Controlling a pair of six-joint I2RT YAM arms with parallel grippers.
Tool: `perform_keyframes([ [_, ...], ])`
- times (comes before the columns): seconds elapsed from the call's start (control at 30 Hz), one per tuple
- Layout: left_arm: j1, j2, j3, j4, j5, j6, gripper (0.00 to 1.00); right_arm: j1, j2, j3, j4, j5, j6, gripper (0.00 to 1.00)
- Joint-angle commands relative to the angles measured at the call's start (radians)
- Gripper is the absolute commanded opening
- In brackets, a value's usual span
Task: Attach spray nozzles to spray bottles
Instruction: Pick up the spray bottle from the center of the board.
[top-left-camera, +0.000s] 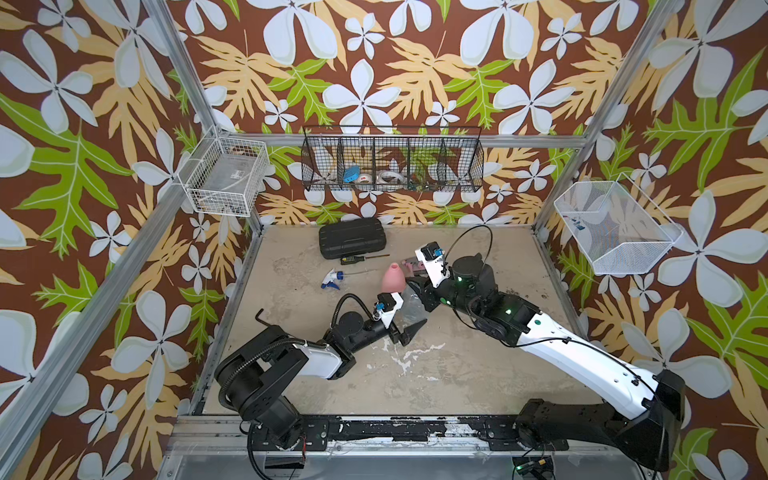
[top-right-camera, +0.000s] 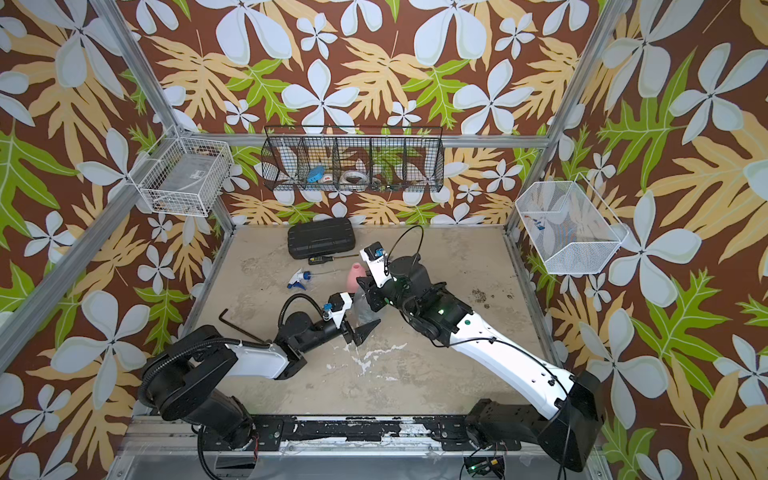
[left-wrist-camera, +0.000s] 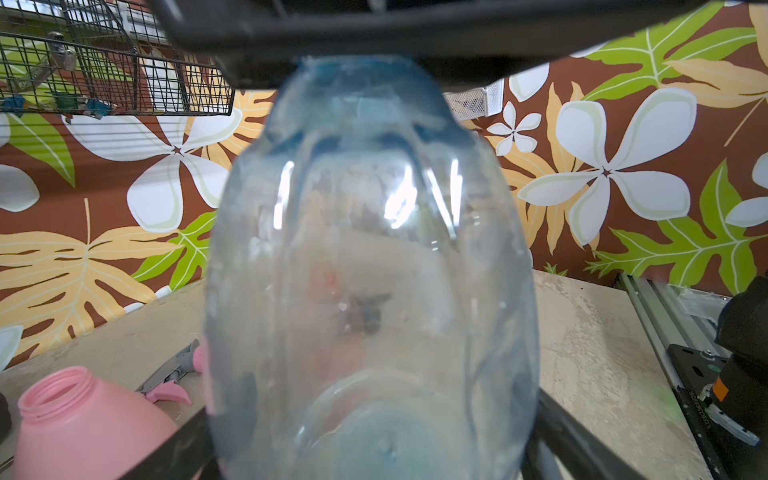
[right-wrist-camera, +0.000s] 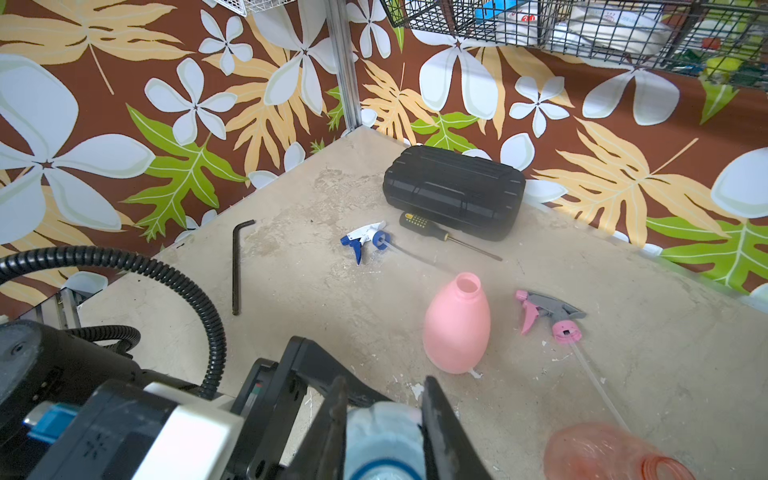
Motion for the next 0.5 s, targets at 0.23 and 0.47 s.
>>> perform_keyframes([
  [0.23,0.001,-0.008,-0.017,0.03,0.012,-0.041,1.0,0.007,0.006,-0.012,0.057,-0.023,0.041,0.0],
  [0.47,0.002,-0.027,-0.042,0.013,0.011,-0.017,0.98,0.013,0.023,-0.003,0.054,-0.019,0.037,0.0],
])
